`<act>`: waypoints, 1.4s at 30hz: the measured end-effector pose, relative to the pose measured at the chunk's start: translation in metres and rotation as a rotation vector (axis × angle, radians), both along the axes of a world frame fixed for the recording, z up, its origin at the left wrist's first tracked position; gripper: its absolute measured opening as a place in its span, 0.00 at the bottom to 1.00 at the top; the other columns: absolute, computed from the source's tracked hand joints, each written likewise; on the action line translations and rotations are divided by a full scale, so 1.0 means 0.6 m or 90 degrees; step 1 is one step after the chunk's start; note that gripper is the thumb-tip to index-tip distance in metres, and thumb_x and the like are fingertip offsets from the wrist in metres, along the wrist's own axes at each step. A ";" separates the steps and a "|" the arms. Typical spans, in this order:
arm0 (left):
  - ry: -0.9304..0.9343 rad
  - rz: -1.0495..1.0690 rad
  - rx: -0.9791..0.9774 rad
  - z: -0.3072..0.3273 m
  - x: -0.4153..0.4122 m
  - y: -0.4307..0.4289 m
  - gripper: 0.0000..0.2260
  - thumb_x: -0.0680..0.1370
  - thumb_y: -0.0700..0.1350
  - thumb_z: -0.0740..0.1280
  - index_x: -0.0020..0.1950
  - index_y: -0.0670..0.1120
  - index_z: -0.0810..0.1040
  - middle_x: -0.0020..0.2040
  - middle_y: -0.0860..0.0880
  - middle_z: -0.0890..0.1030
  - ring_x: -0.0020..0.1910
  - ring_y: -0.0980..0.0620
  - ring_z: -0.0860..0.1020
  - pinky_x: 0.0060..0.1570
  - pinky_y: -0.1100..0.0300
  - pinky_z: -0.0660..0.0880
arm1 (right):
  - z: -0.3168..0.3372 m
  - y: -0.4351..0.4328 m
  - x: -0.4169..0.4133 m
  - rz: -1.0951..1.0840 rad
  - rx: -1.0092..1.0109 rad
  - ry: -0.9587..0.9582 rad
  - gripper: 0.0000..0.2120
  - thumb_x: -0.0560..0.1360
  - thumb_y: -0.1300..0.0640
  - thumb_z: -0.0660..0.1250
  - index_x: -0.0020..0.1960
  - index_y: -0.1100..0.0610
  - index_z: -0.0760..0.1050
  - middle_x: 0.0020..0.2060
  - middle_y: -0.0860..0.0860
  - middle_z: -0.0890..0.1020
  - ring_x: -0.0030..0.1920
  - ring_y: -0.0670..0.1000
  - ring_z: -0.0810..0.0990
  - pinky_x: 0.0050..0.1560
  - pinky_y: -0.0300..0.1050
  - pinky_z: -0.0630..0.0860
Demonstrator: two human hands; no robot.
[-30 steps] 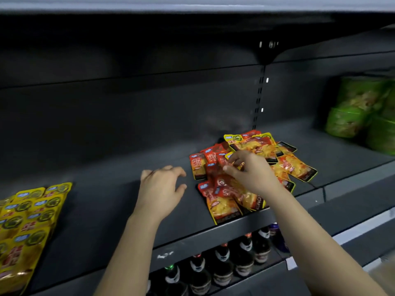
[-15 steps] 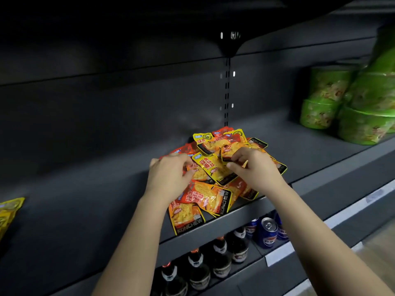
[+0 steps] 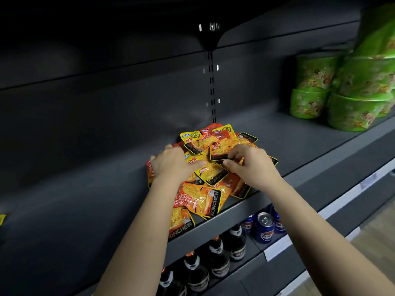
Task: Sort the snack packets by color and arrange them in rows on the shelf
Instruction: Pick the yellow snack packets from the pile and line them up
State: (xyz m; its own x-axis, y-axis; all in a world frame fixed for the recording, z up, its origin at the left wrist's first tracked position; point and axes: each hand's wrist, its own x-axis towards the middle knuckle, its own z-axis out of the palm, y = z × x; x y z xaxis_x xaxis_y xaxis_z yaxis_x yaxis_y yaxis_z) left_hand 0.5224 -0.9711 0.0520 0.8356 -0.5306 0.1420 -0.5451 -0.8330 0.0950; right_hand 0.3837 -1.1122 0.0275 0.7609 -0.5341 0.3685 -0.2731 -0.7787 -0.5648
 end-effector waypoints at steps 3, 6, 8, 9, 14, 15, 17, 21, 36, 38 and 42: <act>0.005 0.004 0.000 -0.001 -0.001 -0.005 0.36 0.67 0.74 0.64 0.60 0.46 0.78 0.62 0.45 0.75 0.62 0.42 0.74 0.60 0.45 0.68 | -0.002 0.001 0.004 -0.003 0.005 0.000 0.11 0.75 0.47 0.70 0.51 0.53 0.79 0.45 0.49 0.82 0.40 0.50 0.75 0.35 0.41 0.65; 0.005 0.008 -0.026 0.002 -0.002 -0.010 0.37 0.67 0.72 0.67 0.64 0.46 0.75 0.64 0.45 0.73 0.66 0.42 0.70 0.60 0.46 0.68 | -0.002 0.001 0.009 -0.011 0.011 -0.005 0.10 0.75 0.47 0.69 0.50 0.53 0.79 0.42 0.49 0.82 0.38 0.50 0.75 0.32 0.40 0.65; 0.039 0.013 -0.058 0.003 0.000 -0.010 0.38 0.67 0.69 0.69 0.66 0.44 0.71 0.65 0.44 0.74 0.66 0.42 0.71 0.58 0.48 0.70 | -0.001 0.002 0.010 -0.017 0.016 -0.010 0.09 0.75 0.48 0.69 0.49 0.53 0.79 0.40 0.49 0.81 0.38 0.50 0.76 0.33 0.41 0.66; 0.066 0.019 -0.078 0.003 0.002 -0.009 0.38 0.67 0.68 0.71 0.67 0.44 0.70 0.65 0.44 0.74 0.66 0.43 0.71 0.56 0.49 0.71 | 0.000 0.003 0.011 -0.019 0.018 -0.013 0.09 0.75 0.48 0.69 0.49 0.52 0.79 0.40 0.49 0.81 0.38 0.50 0.76 0.33 0.41 0.66; 0.173 0.065 -0.259 0.005 0.015 0.005 0.32 0.66 0.57 0.77 0.63 0.44 0.70 0.60 0.46 0.77 0.60 0.43 0.75 0.49 0.53 0.73 | 0.008 0.008 0.014 -0.003 0.014 -0.020 0.08 0.75 0.48 0.69 0.47 0.52 0.79 0.38 0.48 0.82 0.37 0.50 0.77 0.34 0.42 0.69; 0.185 0.070 -0.302 0.004 0.018 0.010 0.32 0.65 0.55 0.78 0.63 0.44 0.70 0.60 0.46 0.77 0.59 0.44 0.75 0.49 0.54 0.73 | 0.010 0.010 0.015 0.004 0.009 -0.023 0.07 0.75 0.48 0.69 0.47 0.52 0.79 0.38 0.48 0.82 0.39 0.50 0.78 0.35 0.43 0.71; 0.210 0.074 -0.393 0.007 0.025 0.020 0.30 0.65 0.51 0.78 0.63 0.45 0.71 0.59 0.48 0.77 0.58 0.45 0.76 0.50 0.54 0.74 | 0.016 0.015 0.015 0.009 0.015 -0.028 0.07 0.75 0.48 0.69 0.47 0.52 0.79 0.39 0.47 0.83 0.41 0.49 0.79 0.37 0.43 0.73; 0.168 0.042 -0.500 0.022 0.030 0.044 0.20 0.66 0.48 0.79 0.51 0.47 0.74 0.49 0.49 0.81 0.50 0.47 0.80 0.47 0.52 0.77 | 0.023 0.019 0.018 0.041 0.089 -0.072 0.07 0.74 0.48 0.70 0.47 0.51 0.79 0.39 0.47 0.83 0.43 0.47 0.80 0.44 0.44 0.76; 0.439 -0.256 -0.631 0.059 -0.040 0.033 0.12 0.72 0.35 0.74 0.53 0.36 0.78 0.43 0.45 0.85 0.40 0.52 0.84 0.42 0.59 0.81 | 0.047 0.052 0.025 0.320 0.432 -0.237 0.10 0.74 0.63 0.70 0.55 0.59 0.80 0.47 0.55 0.86 0.48 0.54 0.85 0.53 0.50 0.81; 0.442 -0.264 -0.622 0.058 -0.038 0.029 0.11 0.72 0.36 0.73 0.53 0.37 0.79 0.45 0.45 0.85 0.41 0.52 0.83 0.42 0.61 0.81 | 0.047 0.050 0.025 0.310 0.424 -0.237 0.10 0.75 0.63 0.69 0.56 0.59 0.79 0.48 0.55 0.86 0.48 0.54 0.85 0.52 0.49 0.82; 0.449 -0.254 -0.599 0.062 -0.018 0.025 0.08 0.76 0.46 0.70 0.50 0.42 0.80 0.44 0.48 0.85 0.39 0.53 0.82 0.37 0.68 0.76 | 0.050 0.039 0.022 0.270 0.411 -0.250 0.08 0.77 0.59 0.68 0.55 0.57 0.81 0.47 0.54 0.86 0.48 0.54 0.85 0.51 0.53 0.82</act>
